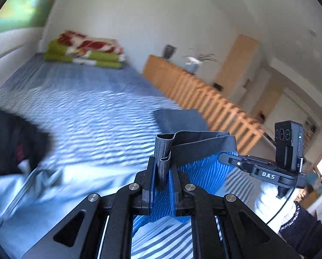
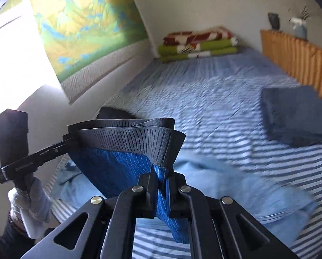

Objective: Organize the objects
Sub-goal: 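Lift the folded shorts with both tools and carry them to the grey jeans stack, then lower the shorts onto the jeans stack and open both tools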

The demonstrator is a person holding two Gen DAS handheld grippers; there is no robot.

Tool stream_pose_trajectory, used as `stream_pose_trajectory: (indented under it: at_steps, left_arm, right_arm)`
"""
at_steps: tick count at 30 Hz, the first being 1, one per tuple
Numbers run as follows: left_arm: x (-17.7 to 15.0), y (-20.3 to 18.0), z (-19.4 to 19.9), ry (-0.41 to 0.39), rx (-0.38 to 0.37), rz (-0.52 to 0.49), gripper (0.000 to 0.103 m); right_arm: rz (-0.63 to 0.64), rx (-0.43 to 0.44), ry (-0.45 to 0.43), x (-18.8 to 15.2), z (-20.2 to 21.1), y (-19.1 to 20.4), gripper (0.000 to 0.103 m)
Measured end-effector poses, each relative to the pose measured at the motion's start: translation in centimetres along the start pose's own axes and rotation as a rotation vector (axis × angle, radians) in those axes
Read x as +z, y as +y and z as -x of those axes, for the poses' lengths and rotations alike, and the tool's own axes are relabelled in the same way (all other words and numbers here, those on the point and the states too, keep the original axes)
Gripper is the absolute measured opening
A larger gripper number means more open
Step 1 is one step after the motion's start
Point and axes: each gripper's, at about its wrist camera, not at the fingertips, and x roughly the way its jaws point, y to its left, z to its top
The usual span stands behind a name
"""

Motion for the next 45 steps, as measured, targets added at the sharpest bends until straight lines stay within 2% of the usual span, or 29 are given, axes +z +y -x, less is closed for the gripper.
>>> stream_pose_trajectory:
  at_steps: [5, 9, 16, 24, 28, 34, 35, 36, 37, 39, 41, 42, 43, 45]
  left_arm:
    - [4.2, -6.4, -5.7, 0.019, -0.061, -0.075, 0.011]
    - [7.2, -10.4, -11.3, 0.047, -0.116, -0.094, 0.011]
    - [12.5, -14.5, -23.6, 0.104, -0.119, -0.125, 0.011]
    - [16.8, -12.6, -39.2, 0.171, -0.094, -0.086, 0.011]
    - [18.7, -9.4, -47.0, 0.195, -0.077, -0.045, 0.011]
    - [20.1, -5.2, -56.2, 0.214, -0.021, -0.005, 0.011]
    - [20.3, -4.7, -57.4, 0.217, -0.016, 0.003, 0.012]
    - [20.4, -4.3, -58.4, 0.217, -0.003, 0.011, 0.014]
    - [20.6, -3.9, -59.4, 0.221, 0.032, 0.018, 0.023]
    - [20.8, -2.5, -60.2, 0.219, 0.070, 0.033, 0.033]
    - [21.2, -1.8, -60.3, 0.208, 0.090, 0.052, 0.034]
    - [21.2, -1.6, -60.0, 0.206, 0.075, 0.054, 0.034]
    - [21.1, -1.8, -59.5, 0.207, 0.058, 0.033, 0.034]
    - [20.6, -2.4, -57.7, 0.209, 0.090, -0.031, 0.034]
  right_arm:
    - [-0.022, -0.150, -0.069, 3.3, 4.2, -5.5, 0.005]
    - [-0.051, -0.236, -0.094, 5.5, 5.5, -10.2, 0.005]
    - [-0.109, -0.334, -0.096, 10.0, 3.2, -20.0, 0.005]
    - [-0.131, -0.418, -0.051, 14.9, -4.1, -30.7, 0.005]
    - [-0.131, -0.462, 0.001, 16.5, -9.4, -35.3, 0.005]
    - [-0.138, -0.524, 0.054, 18.1, -16.6, -40.0, 0.005]
    - [-0.138, -0.542, 0.068, 18.3, -17.7, -40.6, 0.006]
    - [-0.137, -0.569, 0.079, 18.5, -18.7, -41.2, 0.014]
    - [-0.134, -0.625, 0.090, 18.6, -19.6, -41.6, 0.027]
    - [-0.123, -0.704, 0.092, 18.5, -20.4, -42.0, 0.032]
    - [-0.141, -0.725, 0.085, 18.4, -20.1, -42.8, 0.033]
    - [-0.171, -0.724, 0.072, 18.4, -19.4, -43.2, 0.033]
    - [-0.192, -0.710, 0.057, 18.2, -18.7, -43.4, 0.033]
    - [-0.189, -0.687, 0.045, 17.7, -17.2, -43.2, 0.033]
